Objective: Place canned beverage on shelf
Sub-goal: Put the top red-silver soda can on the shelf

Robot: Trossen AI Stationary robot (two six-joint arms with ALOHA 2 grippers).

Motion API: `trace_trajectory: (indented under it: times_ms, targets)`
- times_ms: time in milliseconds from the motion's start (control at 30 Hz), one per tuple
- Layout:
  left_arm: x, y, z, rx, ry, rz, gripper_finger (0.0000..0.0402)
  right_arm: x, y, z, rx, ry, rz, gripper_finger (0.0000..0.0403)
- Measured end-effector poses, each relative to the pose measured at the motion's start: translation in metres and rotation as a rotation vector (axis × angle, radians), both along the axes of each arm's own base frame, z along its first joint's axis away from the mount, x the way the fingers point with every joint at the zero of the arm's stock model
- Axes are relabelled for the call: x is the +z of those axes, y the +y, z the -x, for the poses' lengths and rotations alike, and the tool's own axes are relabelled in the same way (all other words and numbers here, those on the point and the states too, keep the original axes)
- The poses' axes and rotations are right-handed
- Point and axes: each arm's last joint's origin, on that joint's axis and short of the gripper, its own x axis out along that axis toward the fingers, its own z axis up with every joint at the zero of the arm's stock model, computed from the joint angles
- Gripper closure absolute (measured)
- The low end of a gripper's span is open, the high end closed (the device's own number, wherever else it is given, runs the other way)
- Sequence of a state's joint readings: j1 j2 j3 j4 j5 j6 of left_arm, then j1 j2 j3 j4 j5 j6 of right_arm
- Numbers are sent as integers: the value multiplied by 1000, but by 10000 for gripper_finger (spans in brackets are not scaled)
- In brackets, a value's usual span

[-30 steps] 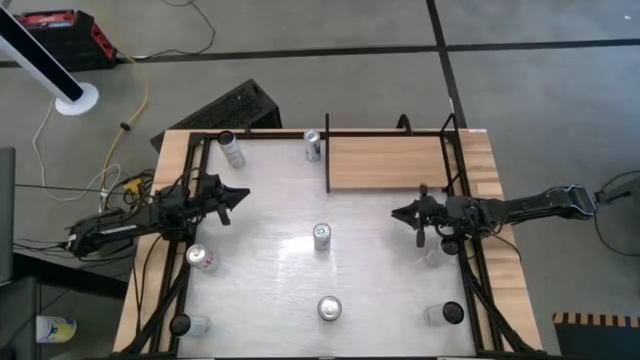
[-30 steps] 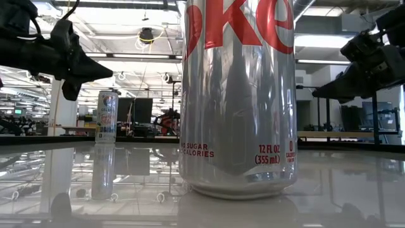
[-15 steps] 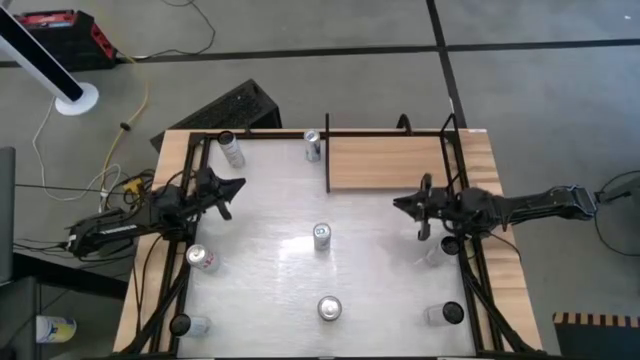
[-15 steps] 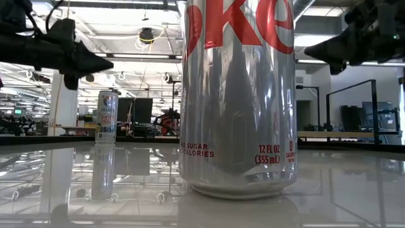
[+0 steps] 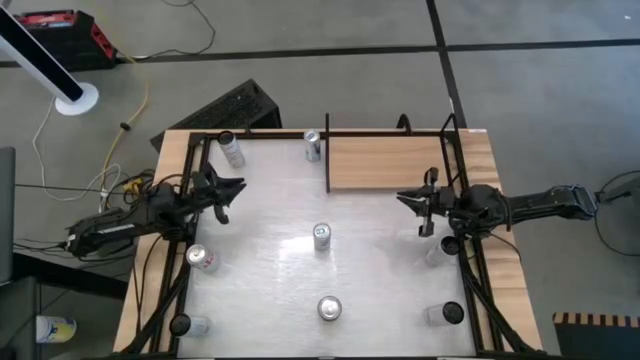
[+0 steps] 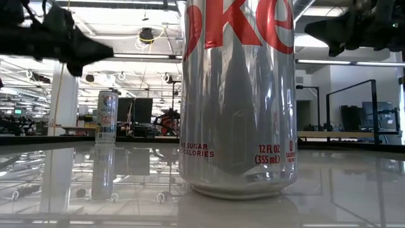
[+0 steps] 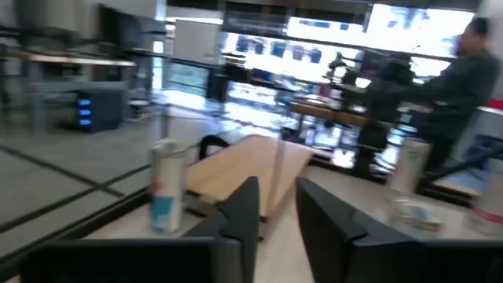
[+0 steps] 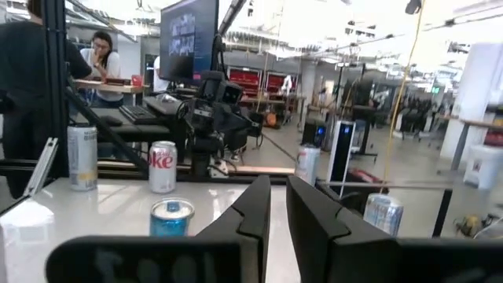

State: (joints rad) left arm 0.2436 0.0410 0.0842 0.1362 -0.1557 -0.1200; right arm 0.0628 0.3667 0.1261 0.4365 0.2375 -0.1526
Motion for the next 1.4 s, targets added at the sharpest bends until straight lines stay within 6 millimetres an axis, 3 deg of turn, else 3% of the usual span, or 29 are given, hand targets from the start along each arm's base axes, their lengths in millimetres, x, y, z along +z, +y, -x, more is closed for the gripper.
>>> trace_trajectory:
  times_ms: [333, 533, 667, 833, 1067, 1400]
  targets:
    - [77, -6, -8, -125, 395, 78, 196, 10, 0, 2, -22, -86, 82, 332]
    - [132, -14, -18, -304, 691, 310, 185, 10, 0, 2, -22, -87, 82, 332]
    - [153, -24, -23, -424, 880, 478, 184, 10, 0, 2, -23, -86, 85, 332]
    - [157, -39, -22, -453, 1031, 593, 184, 10, 0, 2, -22, -86, 83, 332]
    - [143, -66, -13, -496, 1142, 667, 184, 10, 0, 2, -30, -80, 117, 332]
    - [107, -82, -5, -470, 1366, 555, 184, 12, 0, 3, -58, -94, 175, 332]
